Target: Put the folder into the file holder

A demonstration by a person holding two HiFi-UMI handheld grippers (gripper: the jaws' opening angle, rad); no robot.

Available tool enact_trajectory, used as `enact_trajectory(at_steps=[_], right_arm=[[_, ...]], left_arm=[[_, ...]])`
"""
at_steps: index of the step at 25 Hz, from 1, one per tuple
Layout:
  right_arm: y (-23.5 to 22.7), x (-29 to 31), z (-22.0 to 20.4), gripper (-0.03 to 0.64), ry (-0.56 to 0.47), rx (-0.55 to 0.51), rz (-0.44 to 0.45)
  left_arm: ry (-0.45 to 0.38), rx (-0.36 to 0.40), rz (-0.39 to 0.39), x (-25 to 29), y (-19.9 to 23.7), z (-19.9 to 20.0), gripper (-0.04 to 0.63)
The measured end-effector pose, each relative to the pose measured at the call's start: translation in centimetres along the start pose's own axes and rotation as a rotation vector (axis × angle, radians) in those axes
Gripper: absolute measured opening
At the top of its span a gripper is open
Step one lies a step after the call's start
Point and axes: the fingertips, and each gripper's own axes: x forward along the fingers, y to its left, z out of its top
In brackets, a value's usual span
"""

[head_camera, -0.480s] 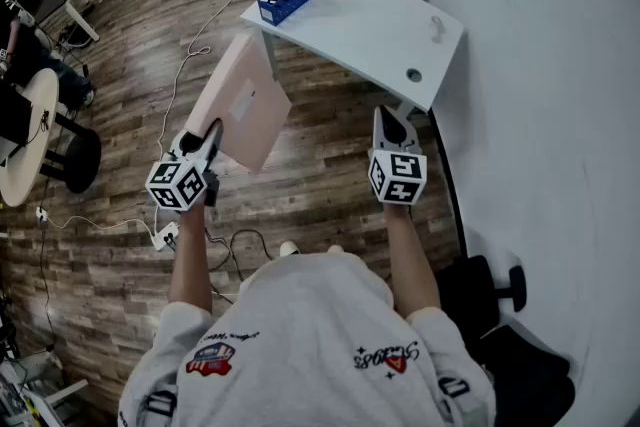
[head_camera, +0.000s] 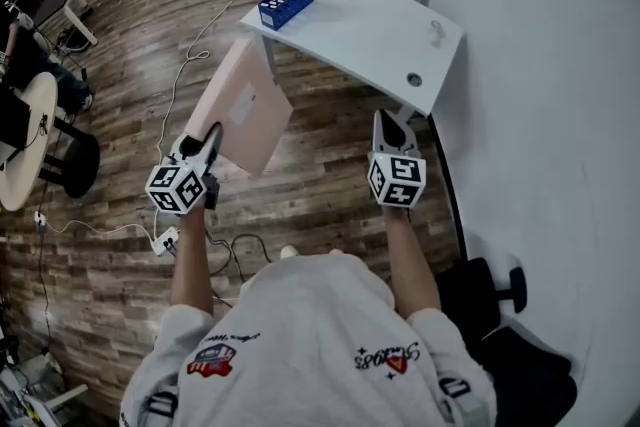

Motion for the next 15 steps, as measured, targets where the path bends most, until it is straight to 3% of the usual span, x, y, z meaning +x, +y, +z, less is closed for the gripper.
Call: enact_trajectory(at_steps=[15], right_arm=[[4.6,0.4,-0.2,0.003,-0.008,0.032,-0.009]], left_arm=[[-0.016,-0.030,-0.058,-1.9,3.5,-0.1,0.149]])
